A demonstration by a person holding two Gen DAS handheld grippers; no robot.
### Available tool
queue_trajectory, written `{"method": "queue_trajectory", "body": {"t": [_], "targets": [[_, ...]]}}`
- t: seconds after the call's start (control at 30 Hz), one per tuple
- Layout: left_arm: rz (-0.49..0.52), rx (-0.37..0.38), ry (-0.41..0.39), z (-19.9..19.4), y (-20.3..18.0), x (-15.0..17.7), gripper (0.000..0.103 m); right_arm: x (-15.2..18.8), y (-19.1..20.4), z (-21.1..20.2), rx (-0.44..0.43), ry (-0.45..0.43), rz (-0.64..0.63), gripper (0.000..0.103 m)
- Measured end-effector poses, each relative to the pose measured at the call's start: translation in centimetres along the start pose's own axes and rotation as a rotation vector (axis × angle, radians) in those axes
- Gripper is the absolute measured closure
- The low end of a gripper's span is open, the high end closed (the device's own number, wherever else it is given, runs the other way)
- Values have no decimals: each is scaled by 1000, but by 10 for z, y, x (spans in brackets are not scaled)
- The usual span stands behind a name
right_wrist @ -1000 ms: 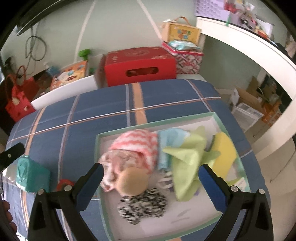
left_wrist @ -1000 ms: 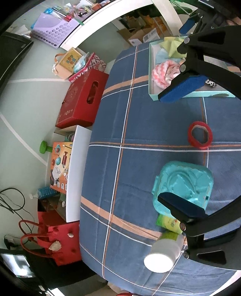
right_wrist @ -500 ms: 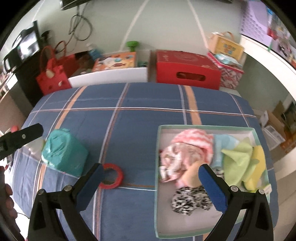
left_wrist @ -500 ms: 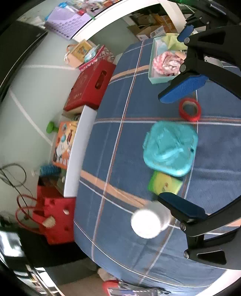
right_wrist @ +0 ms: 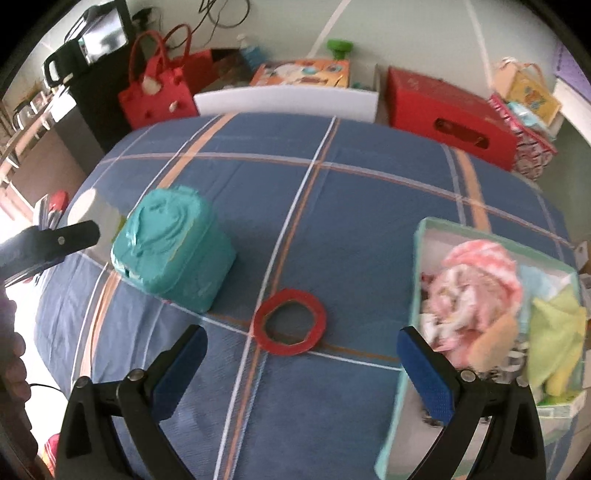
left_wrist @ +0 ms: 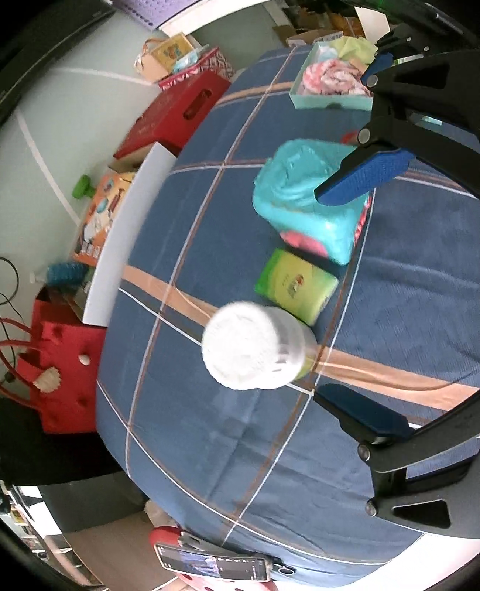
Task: Organize soft objects
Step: 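Move both tools back toward the red tape roll and green tissue pack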
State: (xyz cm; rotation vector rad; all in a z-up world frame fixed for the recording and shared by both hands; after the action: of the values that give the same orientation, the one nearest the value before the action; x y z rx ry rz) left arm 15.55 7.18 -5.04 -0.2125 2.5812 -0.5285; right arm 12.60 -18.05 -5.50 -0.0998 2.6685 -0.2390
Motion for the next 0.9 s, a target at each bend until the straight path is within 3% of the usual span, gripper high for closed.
{"method": "queue_trajectory", "body": {"t": [0.23, 0.47, 0.9], "targets": [[-60, 34, 33, 14, 10, 3, 6, 2, 10, 14, -9, 38, -28, 0], [-98, 22, 38, 16, 21, 3, 6, 3, 16, 22, -5, 53, -57, 2], [-172, 43, 71, 29, 31, 10, 6, 4, 23, 46, -10, 94, -72, 13]]}}
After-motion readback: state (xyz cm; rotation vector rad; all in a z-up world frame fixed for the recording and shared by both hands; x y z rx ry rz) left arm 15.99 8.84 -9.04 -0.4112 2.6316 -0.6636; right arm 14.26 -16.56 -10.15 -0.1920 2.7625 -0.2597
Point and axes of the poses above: each gripper's, at about its wrist camera, not at the fingertips, and z roughly the way its jaws point, y to its left, x to its underside, the point moved 5 cm from there along z, roughly the way its jaws point, and after that the axes turned 14 degrees about x, right-handed, at the moved point
